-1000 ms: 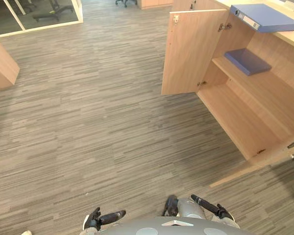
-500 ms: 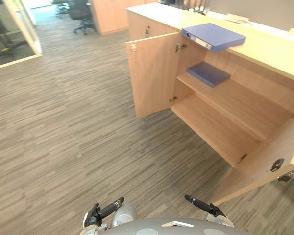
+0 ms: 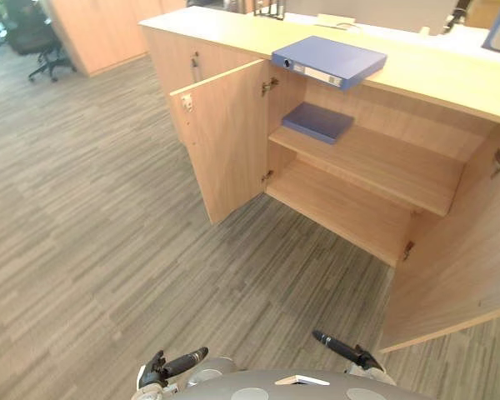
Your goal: Walk over to the cabinet, pick up the folder, carry it to the office cabinet, place the folder inside the office cabinet, then close the office cabinet door
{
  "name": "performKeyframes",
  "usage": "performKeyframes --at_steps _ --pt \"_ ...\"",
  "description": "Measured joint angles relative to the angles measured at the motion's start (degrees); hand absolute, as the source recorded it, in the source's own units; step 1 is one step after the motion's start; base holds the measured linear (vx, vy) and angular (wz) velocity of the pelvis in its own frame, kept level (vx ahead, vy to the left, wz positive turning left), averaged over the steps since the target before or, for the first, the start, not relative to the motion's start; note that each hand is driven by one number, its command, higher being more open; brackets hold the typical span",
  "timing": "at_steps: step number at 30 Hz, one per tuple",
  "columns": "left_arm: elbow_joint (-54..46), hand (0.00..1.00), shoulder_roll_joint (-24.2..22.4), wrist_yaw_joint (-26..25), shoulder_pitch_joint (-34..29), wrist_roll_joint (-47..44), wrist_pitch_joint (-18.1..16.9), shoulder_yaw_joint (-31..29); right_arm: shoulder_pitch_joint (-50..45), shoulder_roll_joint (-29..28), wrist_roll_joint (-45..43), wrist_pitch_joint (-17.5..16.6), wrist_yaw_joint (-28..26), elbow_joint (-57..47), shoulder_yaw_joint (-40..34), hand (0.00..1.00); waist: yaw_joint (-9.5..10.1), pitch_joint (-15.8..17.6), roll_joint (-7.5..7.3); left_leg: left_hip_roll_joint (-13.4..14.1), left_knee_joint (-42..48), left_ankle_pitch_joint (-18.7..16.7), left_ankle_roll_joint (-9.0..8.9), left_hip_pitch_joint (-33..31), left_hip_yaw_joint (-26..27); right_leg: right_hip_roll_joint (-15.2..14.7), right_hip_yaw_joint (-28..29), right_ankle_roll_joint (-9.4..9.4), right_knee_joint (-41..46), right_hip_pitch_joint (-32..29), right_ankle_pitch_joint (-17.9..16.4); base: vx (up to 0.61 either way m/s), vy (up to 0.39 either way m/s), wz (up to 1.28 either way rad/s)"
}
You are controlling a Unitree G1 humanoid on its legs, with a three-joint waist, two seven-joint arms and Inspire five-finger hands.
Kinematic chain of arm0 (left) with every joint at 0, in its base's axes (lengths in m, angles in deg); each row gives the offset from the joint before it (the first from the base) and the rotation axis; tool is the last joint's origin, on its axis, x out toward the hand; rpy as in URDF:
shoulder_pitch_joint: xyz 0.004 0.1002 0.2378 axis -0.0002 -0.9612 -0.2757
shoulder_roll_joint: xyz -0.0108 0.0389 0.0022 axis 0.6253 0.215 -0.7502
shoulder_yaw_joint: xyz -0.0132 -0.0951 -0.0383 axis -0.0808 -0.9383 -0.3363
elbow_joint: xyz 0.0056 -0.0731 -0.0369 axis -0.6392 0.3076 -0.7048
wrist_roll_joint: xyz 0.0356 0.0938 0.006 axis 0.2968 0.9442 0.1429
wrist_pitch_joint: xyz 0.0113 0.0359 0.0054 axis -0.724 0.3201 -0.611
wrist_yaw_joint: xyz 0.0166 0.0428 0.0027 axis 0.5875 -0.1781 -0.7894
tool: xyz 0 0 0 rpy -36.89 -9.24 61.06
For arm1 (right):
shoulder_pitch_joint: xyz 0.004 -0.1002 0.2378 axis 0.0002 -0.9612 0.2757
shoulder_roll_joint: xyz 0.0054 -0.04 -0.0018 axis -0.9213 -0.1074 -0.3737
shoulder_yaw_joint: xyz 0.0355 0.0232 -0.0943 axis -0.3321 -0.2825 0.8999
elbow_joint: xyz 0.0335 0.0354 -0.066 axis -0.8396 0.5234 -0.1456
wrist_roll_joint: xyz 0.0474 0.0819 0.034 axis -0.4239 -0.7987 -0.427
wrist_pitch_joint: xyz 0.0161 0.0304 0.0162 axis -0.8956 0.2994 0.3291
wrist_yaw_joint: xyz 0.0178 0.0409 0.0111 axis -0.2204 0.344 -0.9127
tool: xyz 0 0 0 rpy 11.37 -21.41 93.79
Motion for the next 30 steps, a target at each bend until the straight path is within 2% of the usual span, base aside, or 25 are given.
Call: performKeyframes --at_steps 1,2,4,5,6,8,10,11,12,13,14,15,16,19,21,23,24,25,28,30 --pt "0.12 1.00 0.15 0.12 -0.82 0.02 -0.01 0.65 0.20 0.01 -0.05 -0.11 0.16 -0.87 -1.00 1.00 -0.60 0.07 0.25 -0.40 -1.09 -0.06 0.26 2.06 1.04 -1.58 -3.18 -2.96 6.72 -2.62 0.74 0.10 0.179 -0.35" --pt "0.47 1.00 0.24 0.31 -1.53 0.33 0.01 0.88 0.00 -0.09 -0.29 -0.12 0.24 -0.89 -2.09 1.00 -0.88 -0.03 0.40 -0.35 -3.44 0.13 0.58 4.93 1.97 -2.12 -8.20 -3.85 10.11 -3.18 0.32 0.11 0.174 -0.35" --pt "0.22 1.00 0.23 0.64 -2.52 0.48 0.01 0.97 -0.19 0.07 -0.46 -0.13 0.46 -0.86 -2.50 1.00 -0.90 -0.27 0.39 0.12 -5.99 0.39 0.70 7.65 3.09 -1.94 -14.83 -4.07 10.44 -3.44 -0.76 0.09 0.079 -0.43" --pt "0.21 1.00 0.20 0.86 -2.74 0.47 0.05 1.06 -0.19 0.15 -0.47 -0.21 0.47 -0.88 -2.52 1.00 -1.06 -0.34 0.57 0.64 -6.97 0.41 0.66 8.40 4.16 -1.37 -18.23 -2.71 9.57 -4.20 -2.66 0.08 -0.012 -0.62" --pt "0.32 1.00 -0.01 0.87 -2.91 0.47 0.14 1.13 0.07 0.06 -0.49 -0.32 0.48 -0.88 -2.55 1.00 -1.57 -0.16 1.04 1.58 -7.33 0.45 0.59 8.63 5.20 0.70 -19.97 -1.67 7.06 -5.00 -4.03 0.09 -0.057 -0.59" --pt "0.32 1.00 -0.38 0.86 -2.46 0.47 0.21 1.33 -0.09 -0.26 -1.13 -0.46 0.53 -0.99 -2.40 1.00 -1.95 0.56 1.89 3.26 -8.43 0.72 0.12 9.39 5.78 3.64 -22.84 -1.46 4.11 -6.32 -4.93 0.07 -0.106 -0.39" --pt "0.23 1.00 -0.45 0.89 -1.47 0.47 0.20 1.33 -0.29 -0.46 -2.78 0.16 0.76 -1.00 -1.64 1.00 -1.83 1.69 1.93 4.53 -10.29 1.18 -1.16 11.23 7.06 5.76 -24.75 -1.37 1.82 -8.04 -4.81 0.06 -0.144 -0.30" --pt "0.22 1.00 0.09 0.95 -1.00 0.47 0.20 1.29 -0.19 -0.82 -2.78 0.16 0.80 -1.02 -0.91 1.00 -1.91 2.14 0.88 4.66 -10.96 1.17 -2.16 12.05 7.41 6.13 -25.78 -1.60 -1.60 -8.30 -4.32 0.10 -0.225 -0.18" --pt "-0.03 1.00 0.81 0.87 -0.37 0.49 0.21 1.12 -0.21 -1.37 -3.19 0.25 0.79 -1.00 0.62 1.00 -1.98 2.55 -0.94 4.45 -11.05 -0.03 -3.22 13.17 7.19 6.01 -25.85 -4.12 -4.93 -8.13 -1.99 0.13 -0.283 -0.09" --pt "-0.02 1.00 0.62 0.83 -0.24 0.52 0.30 1.04 -0.32 -1.29 -3.25 0.33 0.74 -1.02 0.95 1.00 -1.97 2.28 -1.54 4.98 -11.04 -0.32 -3.83 13.23 6.72 6.71 -26.21 -5.14 -5.03 -7.95 -2.14 0.15 -0.227 0.00" --pt "-0.17 1.00 0.51 0.88 -0.16 0.94 0.30 1.05 -0.39 -1.16 -3.19 0.25 0.74 -1.06 1.43 1.00 -1.99 1.71 -1.22 5.56 -11.31 -0.34 -4.18 13.10 6.28 7.33 -26.87 -5.53 -5.43 -7.85 -2.52 0.17 -0.216 0.16" --pt "-0.83 1.00 -0.16 0.87 0.76 1.83 0.28 0.99 -0.35 -0.98 -3.10 0.08 0.63 -1.53 2.01 1.00 -1.93 1.67 -0.57 6.72 -12.45 -0.23 -5.44 12.93 4.61 8.77 -28.67 -6.15 -6.53 -7.41 -3.76 0.22 -0.256 0.24" --pt "-1.22 1.00 -0.42 0.93 1.13 1.98 0.28 0.98 -0.38 -0.88 -3.06 0.12 0.61 -1.58 2.02 1.00 -1.81 1.62 -0.41 6.96 -13.03 0.05 -5.88 13.00 3.86 9.44 -29.12 -6.32 -7.09 -6.90 -4.11 0.26 -0.292 0.38" --pt "-3.67 1.00 -1.55 0.95 1.65 2.77 0.21 0.85 -0.62 -0.87 -2.10 0.42 0.64 -1.43 2.01 1.00 -1.67 1.24 0.00 10.09 -13.74 0.02 -6.81 13.27 -0.14 13.40 -32.22 -7.39 -10.48 -4.18 -5.28 0.20 -0.230 0.35" --pt "-3.81 1.00 -1.73 1.17 2.02 2.96 0.18 1.06 -0.68 -0.92 -1.79 0.49 0.61 -0.95 1.57 1.00 -1.79 0.91 0.48 12.84 -10.62 -1.27 -8.35 12.74 -2.41 16.55 -33.80 -7.52 -14.27 -0.88 -5.37 0.18 -0.146 0.28" --pt "-4.86 1.00 -1.44 1.51 1.96 2.86 0.19 0.85 -0.69 -1.15 0.06 0.51 0.59 -1.00 2.04 1.00 -1.62 0.49 0.77 16.23 6.66 -5.04 -10.08 5.74 -4.81 19.99 -34.15 -7.59 -18.77 2.74 -4.86 0.20 -0.162 0.04" --pt "-5.51 1.00 -1.33 1.34 1.81 2.64 0.20 0.77 -0.58 -0.97 0.02 0.44 0.65 -1.02 2.99 1.00 -1.45 0.66 0.55 18.85 22.16 -5.06 -10.34 -0.62 -5.16 21.85 -34.09 -8.28 -21.24 4.91 -4.02 0.23 -0.139 -0.20" --pt "-5.70 1.00 -1.24 1.14 1.64 2.46 0.27 0.77 -0.59 -0.94 -0.08 0.44 0.82 -1.00 3.39 1.00 -1.43 0.45 0.98 20.01 28.40 -4.97 -10.19 -3.08 -4.71 22.73 -33.78 -8.81 -22.73 6.78 -3.49 0.22 -0.085 -0.29" --pt "-6.11 1.00 -1.11 1.02 1.63 2.09 0.25 0.91 -0.27 -0.93 -0.18 0.49 1.24 -0.93 4.55 1.00 -0.41 0.68 0.63 20.82 34.04 -5.43 -9.39 -6.73 -2.00 23.10 -30.74 -8.84 -25.46 11.11 -2.82 0.23 0.051 -0.42" --pt "-6.07 1.00 -1.05 0.97 1.62 2.07 0.21 1.22 0.96 -1.08 -0.14 0.46 1.27 -0.24 4.65 1.00 0.84 0.79 0.56 20.27 30.52 -6.19 -8.13 -8.91 -1.35 21.81 -28.12 -8.42 -25.32 11.92 -2.56 0.24 0.212 -0.76"
